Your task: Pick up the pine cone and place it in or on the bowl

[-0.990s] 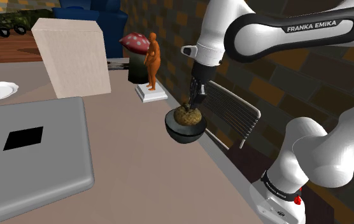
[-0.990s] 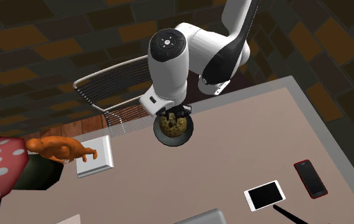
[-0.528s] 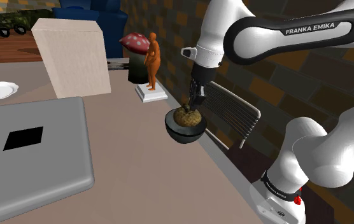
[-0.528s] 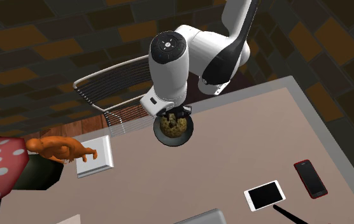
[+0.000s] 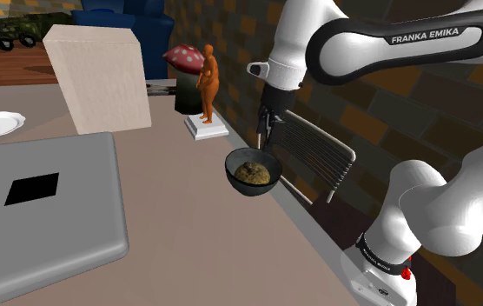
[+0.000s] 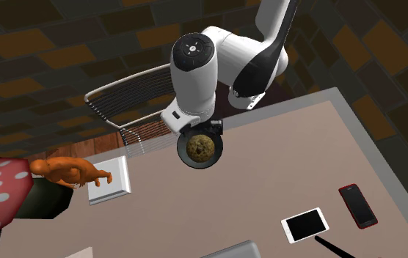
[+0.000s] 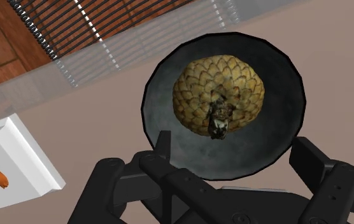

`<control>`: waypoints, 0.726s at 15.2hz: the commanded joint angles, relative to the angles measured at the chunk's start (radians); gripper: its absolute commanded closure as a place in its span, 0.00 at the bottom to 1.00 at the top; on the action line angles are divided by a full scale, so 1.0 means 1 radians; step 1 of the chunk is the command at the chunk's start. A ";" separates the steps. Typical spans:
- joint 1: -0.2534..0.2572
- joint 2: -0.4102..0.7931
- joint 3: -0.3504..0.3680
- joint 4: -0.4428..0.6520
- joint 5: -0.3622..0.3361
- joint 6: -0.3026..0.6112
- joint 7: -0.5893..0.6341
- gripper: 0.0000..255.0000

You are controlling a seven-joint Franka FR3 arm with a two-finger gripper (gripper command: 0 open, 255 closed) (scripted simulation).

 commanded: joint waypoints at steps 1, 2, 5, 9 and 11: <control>0.000 -0.012 0.002 0.043 0.000 -0.056 0.002 0.00; 0.000 -0.016 0.003 0.074 0.000 -0.090 0.002 0.00; 0.000 -0.019 0.003 0.098 0.000 -0.117 0.002 0.00; 0.000 -0.018 0.003 0.098 0.000 -0.117 0.002 0.00; 0.000 -0.018 0.003 0.098 0.000 -0.117 0.002 0.00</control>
